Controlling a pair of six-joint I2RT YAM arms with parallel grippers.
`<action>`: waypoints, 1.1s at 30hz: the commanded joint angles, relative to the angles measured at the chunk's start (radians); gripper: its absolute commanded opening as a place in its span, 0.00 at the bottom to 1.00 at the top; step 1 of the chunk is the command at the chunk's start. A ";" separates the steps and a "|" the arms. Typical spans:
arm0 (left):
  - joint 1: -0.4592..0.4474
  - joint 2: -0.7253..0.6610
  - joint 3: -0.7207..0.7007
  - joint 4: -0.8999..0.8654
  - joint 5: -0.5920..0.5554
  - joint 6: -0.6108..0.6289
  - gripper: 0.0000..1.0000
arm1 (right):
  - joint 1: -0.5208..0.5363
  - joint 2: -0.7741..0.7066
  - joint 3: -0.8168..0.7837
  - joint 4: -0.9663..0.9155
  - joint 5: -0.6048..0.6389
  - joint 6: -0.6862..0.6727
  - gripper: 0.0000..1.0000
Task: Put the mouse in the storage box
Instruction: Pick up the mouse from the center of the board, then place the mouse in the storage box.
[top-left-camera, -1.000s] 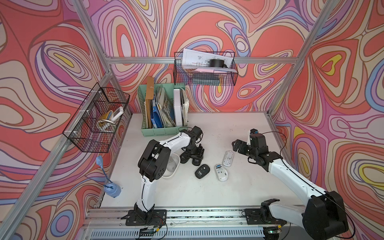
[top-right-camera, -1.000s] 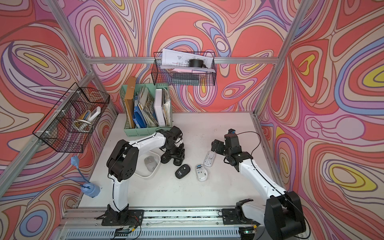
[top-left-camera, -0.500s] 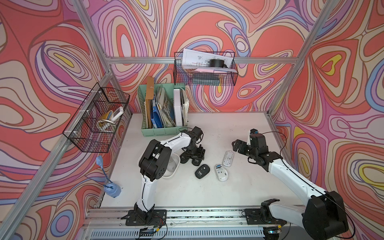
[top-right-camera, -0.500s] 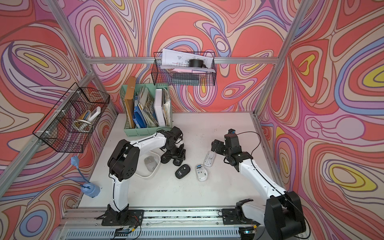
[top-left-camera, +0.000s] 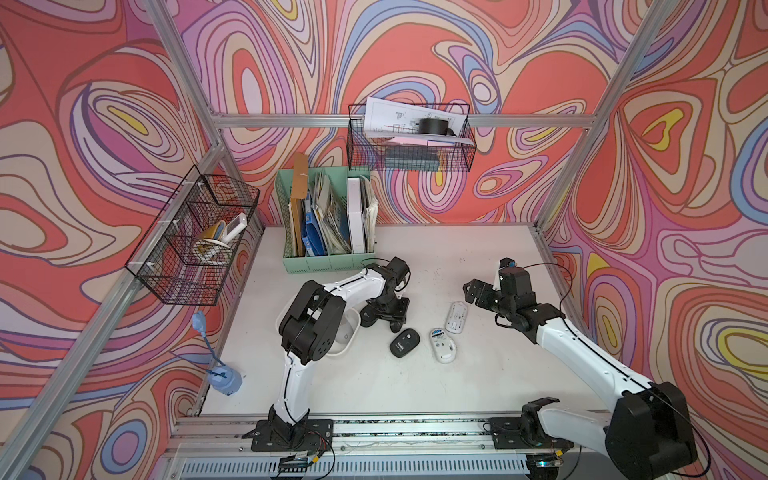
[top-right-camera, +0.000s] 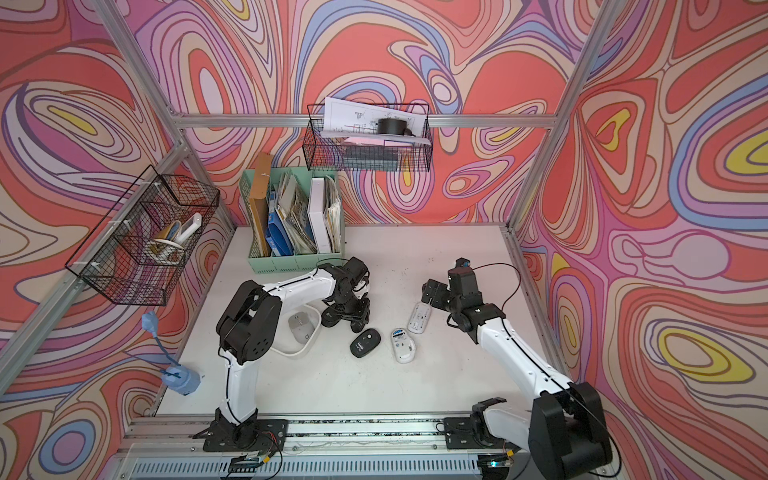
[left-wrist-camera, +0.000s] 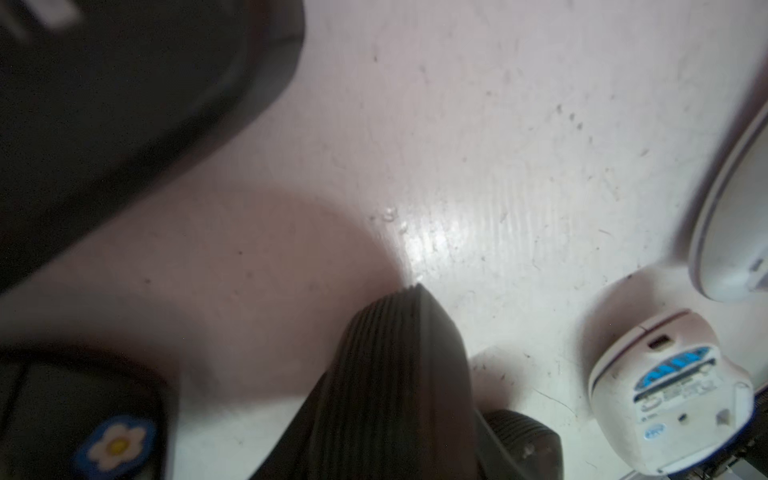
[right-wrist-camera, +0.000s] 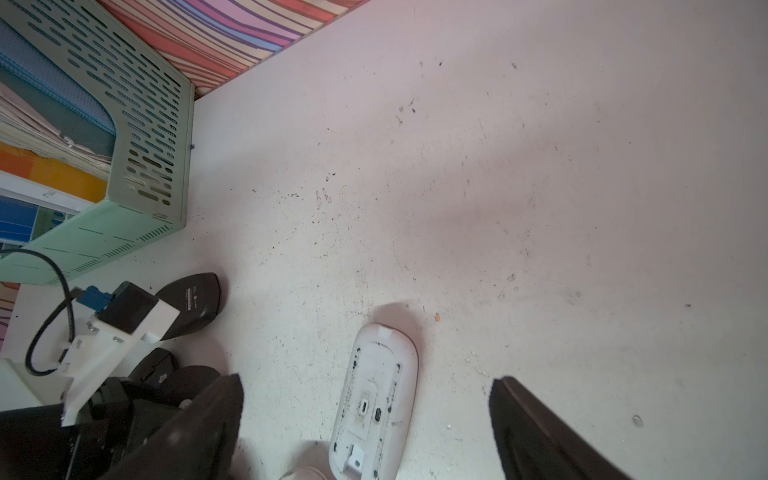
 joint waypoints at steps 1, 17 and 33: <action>-0.008 -0.037 -0.035 -0.004 -0.080 -0.022 0.32 | 0.005 0.006 0.018 0.007 0.007 0.003 0.95; 0.006 -0.397 -0.095 -0.154 -0.416 -0.022 0.17 | 0.011 0.029 0.026 0.030 -0.001 0.004 0.95; 0.303 -0.519 -0.265 -0.300 -0.626 -0.201 0.17 | 0.014 0.026 0.016 0.040 -0.004 0.006 0.95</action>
